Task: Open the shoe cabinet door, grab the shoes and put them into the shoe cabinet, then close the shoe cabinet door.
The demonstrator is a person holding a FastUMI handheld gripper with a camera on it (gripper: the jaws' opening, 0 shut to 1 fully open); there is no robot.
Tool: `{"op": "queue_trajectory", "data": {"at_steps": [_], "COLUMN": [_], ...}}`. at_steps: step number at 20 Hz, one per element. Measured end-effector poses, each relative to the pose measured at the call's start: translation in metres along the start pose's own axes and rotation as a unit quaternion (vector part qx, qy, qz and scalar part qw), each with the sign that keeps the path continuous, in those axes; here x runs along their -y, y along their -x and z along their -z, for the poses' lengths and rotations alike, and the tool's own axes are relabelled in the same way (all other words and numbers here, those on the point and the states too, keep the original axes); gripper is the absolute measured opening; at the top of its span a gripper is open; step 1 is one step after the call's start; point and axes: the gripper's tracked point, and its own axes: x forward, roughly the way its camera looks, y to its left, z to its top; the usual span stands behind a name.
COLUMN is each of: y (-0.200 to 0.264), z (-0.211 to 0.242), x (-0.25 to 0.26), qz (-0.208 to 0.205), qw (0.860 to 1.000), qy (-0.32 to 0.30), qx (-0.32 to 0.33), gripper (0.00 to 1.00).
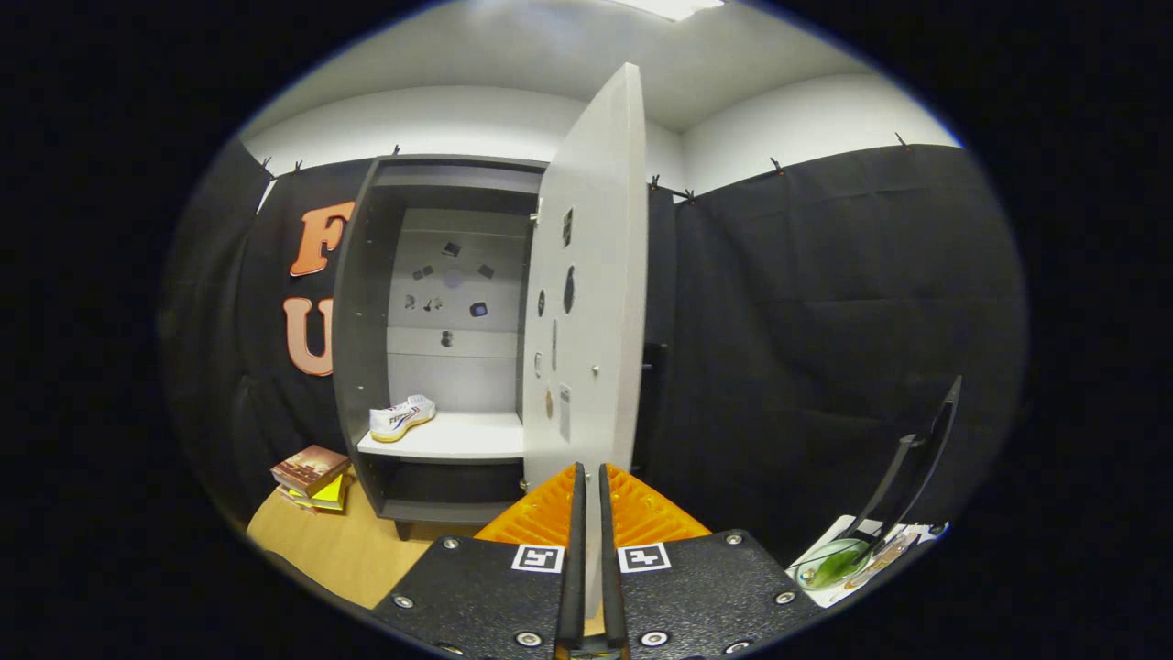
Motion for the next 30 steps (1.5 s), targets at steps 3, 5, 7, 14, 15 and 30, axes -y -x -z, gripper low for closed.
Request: {"op": "queue_trajectory", "data": {"at_steps": [3,5,7,14,15,30], "y": [-0.003,-0.012,-0.019,-0.058,-0.063,-0.108], "z": [0.02,0.043,0.072,0.188,0.206,0.415], "x": [-0.046,-0.072,-0.099,-0.133,-0.133,-0.129], "qz": [-0.049,-0.072,-0.099,-0.127,-0.124,-0.124], "qw": [0.999,0.997,0.994,0.982,0.979,0.931], "qy": [0.004,0.015,0.018,0.045,0.048,0.062], "qx": [-0.005,-0.021,-0.048,-0.136,-0.151,-0.337], "gripper": [0.08,0.08,0.09,0.18,0.19,0.32]}}
